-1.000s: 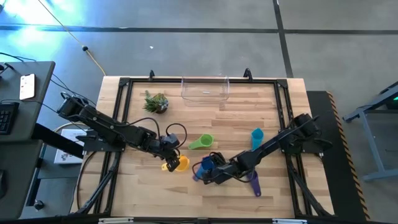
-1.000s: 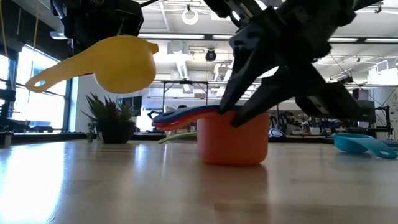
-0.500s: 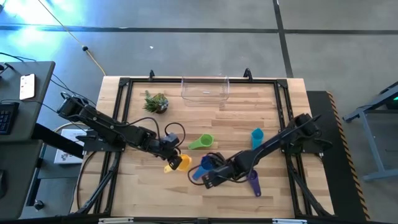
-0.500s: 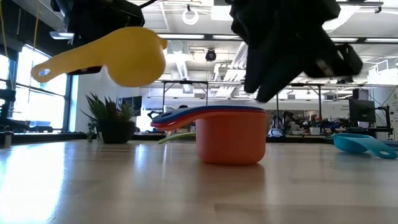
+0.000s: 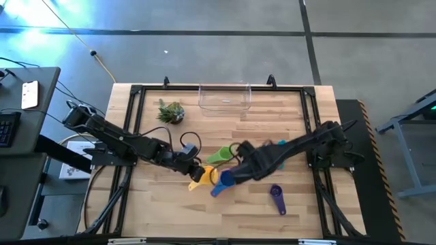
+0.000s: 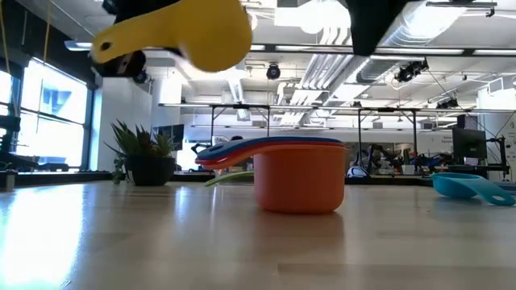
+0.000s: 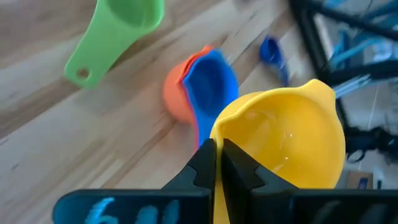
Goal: Nest measuring cups in basket
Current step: Stack the yellow measuring cup into the blue measuring cup
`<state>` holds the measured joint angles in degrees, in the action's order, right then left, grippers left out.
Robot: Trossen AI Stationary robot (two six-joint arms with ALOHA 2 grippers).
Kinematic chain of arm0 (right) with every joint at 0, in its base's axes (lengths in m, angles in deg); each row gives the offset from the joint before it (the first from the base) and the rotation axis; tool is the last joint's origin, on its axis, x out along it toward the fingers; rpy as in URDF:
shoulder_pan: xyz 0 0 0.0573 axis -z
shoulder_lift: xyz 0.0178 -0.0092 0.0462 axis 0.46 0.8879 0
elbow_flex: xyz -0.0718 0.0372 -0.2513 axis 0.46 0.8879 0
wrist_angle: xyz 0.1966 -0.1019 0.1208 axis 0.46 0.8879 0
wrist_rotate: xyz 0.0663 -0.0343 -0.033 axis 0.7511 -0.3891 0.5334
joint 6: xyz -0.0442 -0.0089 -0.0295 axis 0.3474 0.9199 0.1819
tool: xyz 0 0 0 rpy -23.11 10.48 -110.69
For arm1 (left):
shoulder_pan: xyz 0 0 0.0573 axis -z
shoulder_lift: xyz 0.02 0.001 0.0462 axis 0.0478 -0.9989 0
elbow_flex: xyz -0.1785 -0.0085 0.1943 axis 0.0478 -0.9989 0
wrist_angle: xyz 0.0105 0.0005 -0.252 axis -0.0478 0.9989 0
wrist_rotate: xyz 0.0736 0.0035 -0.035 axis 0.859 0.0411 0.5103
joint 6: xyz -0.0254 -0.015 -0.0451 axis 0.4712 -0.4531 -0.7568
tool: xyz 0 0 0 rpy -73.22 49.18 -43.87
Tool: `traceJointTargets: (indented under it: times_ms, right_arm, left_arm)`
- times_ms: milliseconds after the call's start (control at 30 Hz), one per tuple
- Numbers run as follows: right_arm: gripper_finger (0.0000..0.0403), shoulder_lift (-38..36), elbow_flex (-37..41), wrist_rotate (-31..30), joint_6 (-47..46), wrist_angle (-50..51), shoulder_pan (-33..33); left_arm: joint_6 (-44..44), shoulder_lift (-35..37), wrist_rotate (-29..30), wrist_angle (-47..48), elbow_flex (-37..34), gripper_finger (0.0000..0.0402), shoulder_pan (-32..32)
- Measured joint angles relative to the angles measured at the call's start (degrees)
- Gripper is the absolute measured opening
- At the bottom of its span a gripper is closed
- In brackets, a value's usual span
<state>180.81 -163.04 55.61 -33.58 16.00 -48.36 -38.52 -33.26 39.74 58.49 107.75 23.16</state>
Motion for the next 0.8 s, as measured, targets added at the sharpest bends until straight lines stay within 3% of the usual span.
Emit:
traceJointTargets:
  times_ms: [433, 800]
  right_arm:
    - [0.0061, -0.74, -10.77, -10.88, 20.36, 1.41, 11.49]
    - [0.0061, -0.7, -13.16, -9.32, 24.45, 1.4, 18.55]
  left_arm:
    - [-1.91, -0.28, 8.89, 0.34, 3.36, 0.0001, -0.66]
    - [-3.11, -6.96, 10.36, -6.2, 3.47, 0.0001, -0.64]
